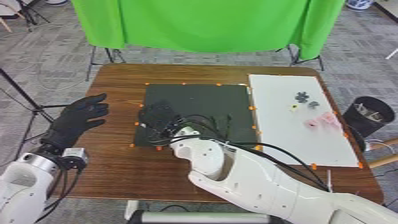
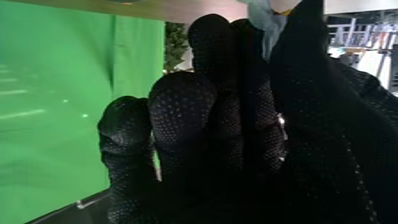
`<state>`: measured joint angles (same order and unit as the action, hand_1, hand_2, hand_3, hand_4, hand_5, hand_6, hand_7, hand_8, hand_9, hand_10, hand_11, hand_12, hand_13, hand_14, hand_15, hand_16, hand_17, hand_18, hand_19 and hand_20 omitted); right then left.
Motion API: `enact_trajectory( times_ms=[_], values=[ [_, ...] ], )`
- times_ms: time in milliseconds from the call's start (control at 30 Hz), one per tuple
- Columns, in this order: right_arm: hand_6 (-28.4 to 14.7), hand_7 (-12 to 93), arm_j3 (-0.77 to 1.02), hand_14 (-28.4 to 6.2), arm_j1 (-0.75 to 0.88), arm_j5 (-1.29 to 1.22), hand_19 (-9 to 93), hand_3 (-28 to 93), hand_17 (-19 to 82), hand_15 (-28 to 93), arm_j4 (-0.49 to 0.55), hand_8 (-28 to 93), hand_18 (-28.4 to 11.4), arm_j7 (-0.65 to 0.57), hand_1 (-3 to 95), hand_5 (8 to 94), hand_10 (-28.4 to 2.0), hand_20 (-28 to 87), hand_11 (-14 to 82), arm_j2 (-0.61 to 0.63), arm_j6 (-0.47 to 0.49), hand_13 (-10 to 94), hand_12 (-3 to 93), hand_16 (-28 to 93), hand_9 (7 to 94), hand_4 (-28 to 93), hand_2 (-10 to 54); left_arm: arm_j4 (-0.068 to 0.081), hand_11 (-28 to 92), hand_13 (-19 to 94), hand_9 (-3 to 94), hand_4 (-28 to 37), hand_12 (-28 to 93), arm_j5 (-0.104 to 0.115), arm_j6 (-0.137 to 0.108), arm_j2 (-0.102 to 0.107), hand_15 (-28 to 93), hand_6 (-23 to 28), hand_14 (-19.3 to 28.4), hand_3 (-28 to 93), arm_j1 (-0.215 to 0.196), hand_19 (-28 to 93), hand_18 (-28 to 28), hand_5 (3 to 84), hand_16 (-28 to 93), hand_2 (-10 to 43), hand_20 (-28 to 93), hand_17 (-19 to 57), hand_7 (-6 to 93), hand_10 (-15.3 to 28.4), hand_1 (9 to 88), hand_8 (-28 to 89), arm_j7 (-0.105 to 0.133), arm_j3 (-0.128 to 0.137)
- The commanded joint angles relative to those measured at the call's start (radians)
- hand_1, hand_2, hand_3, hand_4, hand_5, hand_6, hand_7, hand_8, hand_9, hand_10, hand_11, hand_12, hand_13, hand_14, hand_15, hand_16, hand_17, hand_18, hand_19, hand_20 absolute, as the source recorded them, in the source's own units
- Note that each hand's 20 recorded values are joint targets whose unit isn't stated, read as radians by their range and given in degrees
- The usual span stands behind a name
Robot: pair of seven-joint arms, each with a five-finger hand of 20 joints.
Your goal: Arrange flowers
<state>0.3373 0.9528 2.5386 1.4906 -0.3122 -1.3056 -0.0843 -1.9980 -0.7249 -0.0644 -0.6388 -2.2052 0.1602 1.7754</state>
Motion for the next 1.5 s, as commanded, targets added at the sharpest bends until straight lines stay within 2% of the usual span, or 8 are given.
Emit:
enact_trajectory(
  times_ms=[33, 567, 700, 833, 933, 1033, 1233, 1500],
  values=[
    [1.8, 47, 0.009, -5.6, 0.001, 0.017, 93, 76, 37, 76, 0.007, -5, -19.2, -0.027, 40.2, 62.8, -7.8, 43, 30.8, -0.011, 0.013, 70, 34.0, 24, 75.0, -28, -9.5, 0.006, 31, 15, 24.6, -24.2, 16, -0.007, 0.017, -0.005, 38, 3.7, 12.9, 69, 0.008, 49, 21.4, 28.9, 0, -8.3, 10, -7.5, 24.7, 12.3, 28.2, -13, -0.014, -0.01],
    [2.2, 47, -0.019, -5.4, -0.015, 0.005, 93, 80, 36, 77, -0.005, -14, -19.1, -0.076, 33.9, 58.0, -9.3, 42, 44.0, -0.011, -0.034, 68, 26.1, 22, 66.6, -28, -9.5, 0.005, 31, 15, 24.4, -24.0, 16, -0.008, 0.014, -0.006, 38, 3.7, 12.9, 69, 0.011, 49, 21.4, 28.9, 0, -8.1, 10, -7.5, 24.9, 12.1, 28.4, -13, -0.015, -0.016],
    [1.1, 74, -0.031, -5.3, -0.025, 0.007, 93, 60, 37, 82, -0.017, 9, -19.2, -0.076, 46.8, 54.1, -10.1, 47, 69.4, -0.013, -0.087, 70, 37.1, 25, 62.5, -28, -9.5, 0.005, 31, 15, 24.4, -24.0, 16, -0.006, 0.012, -0.003, 38, 3.7, 12.9, 69, 0.008, 49, 21.4, 28.9, 0, -8.2, 10, -7.6, 24.8, 12.2, 28.4, -13, -0.01, -0.016],
    [1.5, 78, -0.031, -6.5, -0.026, -0.003, 93, 34, 41, 87, -0.02, 15, -20.9, -0.07, 66.4, 61.2, -8.8, 56, 74.0, -0.014, -0.108, 74, 40.6, 31, 66.9, -28, -9.5, 0.005, 31, 15, 24.4, -24.0, 16, -0.006, 0.011, -0.001, 38, 3.7, 12.9, 69, 0.012, 49, 21.4, 28.9, 0, -8.2, 10, -7.6, 24.8, 12.1, 28.4, -13, -0.01, -0.019],
    [1.9, 82, -0.023, -5.7, -0.02, -0.002, 93, 12, 39, 88, -0.022, -13, -17.8, -0.058, 74.1, 62.9, -8.4, 60, 72.9, -0.016, -0.111, 73, 45.3, 33, 70.6, -19, -9.5, 0.005, 31, 15, 24.4, -24.1, 15, -0.008, 0.014, -0.006, 38, 3.7, 12.9, 69, 0.012, 49, 21.4, 28.9, 0, -8.2, 10, -7.6, 24.8, 12.1, 28.4, -13, -0.013, -0.018],
    [2.2, 76, -0.027, -5.0, -0.022, -0.008, 93, -1, 37, 88, -0.024, -18, -15.0, -0.047, 78.6, 64.3, -8.1, 60, 70.8, -0.013, -0.124, 72, 46.7, 34, 71.2, -12, -9.5, 0.004, 31, 15, 24.4, -24.1, 16, -0.005, 0.01, -0.003, 38, 3.7, 12.9, 69, 0.009, 49, 21.4, 28.9, 0, -8.2, 10, -7.6, 24.9, 12.2, 28.4, -13, -0.008, -0.017],
    [2.2, 65, 0.013, -5.2, -0.001, 0.004, 93, 19, 40, 83, -0.004, 13, -17.6, -0.017, 73.8, 65.2, -8.5, 57, 65.8, -0.009, -0.11, 75, 44.4, 34, 73.5, -26, -9.5, -0.001, 31, 15, 24.4, -24.0, 15, -0.001, 0.002, -0.002, 38, 3.7, 12.9, 69, -0.006, 49, 21.4, 28.9, 0, -8.2, 10, -7.6, 24.9, 12.2, 28.4, -13, 0.0, -0.009],
    [0.6, 60, 0.231, -6.0, 0.066, -0.016, 93, 71, 37, 78, 0.106, 7, -19.3, 0.063, 38.2, 57.5, -10.7, 46, 59.3, 0.075, -0.018, 70, 34.7, 28, 64.3, -28, -9.5, -0.036, 31, 16, 24.4, -24.2, 16, 0.027, -0.057, -0.018, 38, 3.7, 12.9, 69, -0.128, 49, 21.4, 28.9, 0, -8.2, 10, -7.6, 24.9, 12.2, 28.3, -13, 0.07, 0.056]
  ],
)
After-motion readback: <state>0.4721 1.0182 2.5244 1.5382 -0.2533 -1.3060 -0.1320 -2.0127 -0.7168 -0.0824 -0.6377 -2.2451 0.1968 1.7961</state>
